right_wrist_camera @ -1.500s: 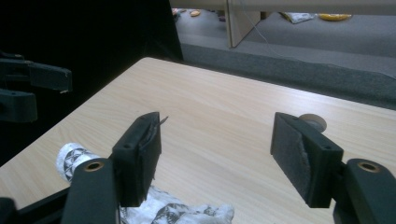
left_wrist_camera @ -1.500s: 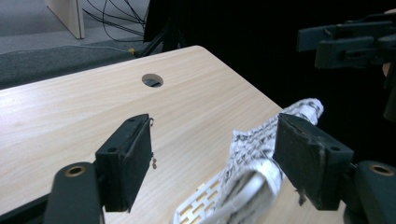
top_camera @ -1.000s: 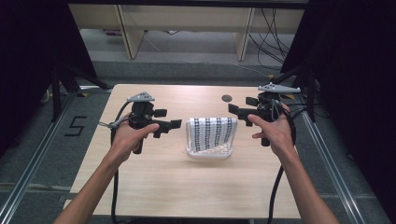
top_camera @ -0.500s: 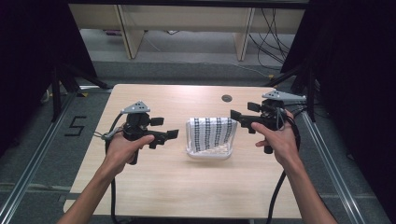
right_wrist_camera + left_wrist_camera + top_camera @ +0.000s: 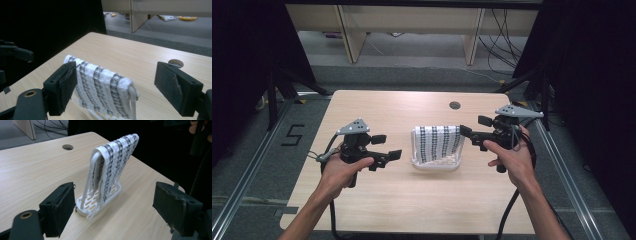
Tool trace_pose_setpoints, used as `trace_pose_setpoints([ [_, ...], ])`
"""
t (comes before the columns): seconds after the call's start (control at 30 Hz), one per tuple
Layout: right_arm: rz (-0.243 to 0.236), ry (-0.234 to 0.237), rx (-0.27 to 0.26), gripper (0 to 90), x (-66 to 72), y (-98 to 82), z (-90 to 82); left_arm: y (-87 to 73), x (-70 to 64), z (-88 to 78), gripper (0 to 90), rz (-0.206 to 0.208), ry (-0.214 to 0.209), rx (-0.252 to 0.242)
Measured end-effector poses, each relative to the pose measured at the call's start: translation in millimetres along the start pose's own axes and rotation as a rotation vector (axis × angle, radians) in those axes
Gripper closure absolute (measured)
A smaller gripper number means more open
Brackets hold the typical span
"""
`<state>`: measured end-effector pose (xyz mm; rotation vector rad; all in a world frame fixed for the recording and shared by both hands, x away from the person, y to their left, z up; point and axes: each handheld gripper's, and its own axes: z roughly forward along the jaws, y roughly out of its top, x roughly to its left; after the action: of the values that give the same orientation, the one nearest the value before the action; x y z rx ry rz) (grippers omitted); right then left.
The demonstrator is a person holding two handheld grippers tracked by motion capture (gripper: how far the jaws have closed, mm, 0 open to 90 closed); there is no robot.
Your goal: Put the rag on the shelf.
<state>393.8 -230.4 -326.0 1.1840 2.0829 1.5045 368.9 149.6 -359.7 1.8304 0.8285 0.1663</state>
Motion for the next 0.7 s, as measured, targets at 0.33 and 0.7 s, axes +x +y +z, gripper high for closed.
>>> trace_pose_setpoints([
  [0.33, 0.025, 0.008, 0.005, 19.6, 3.5, -11.0, -4.2, -14.0, -4.3, -3.0, 17.0, -0.002, -0.015, -0.006],
  [0.7, -0.023, 0.016, -0.009, 19.7, 9.9, -18.5, -10.5, -23.7, -12.1, -4.2, 17.0, 0.017, -0.015, -0.007],
])
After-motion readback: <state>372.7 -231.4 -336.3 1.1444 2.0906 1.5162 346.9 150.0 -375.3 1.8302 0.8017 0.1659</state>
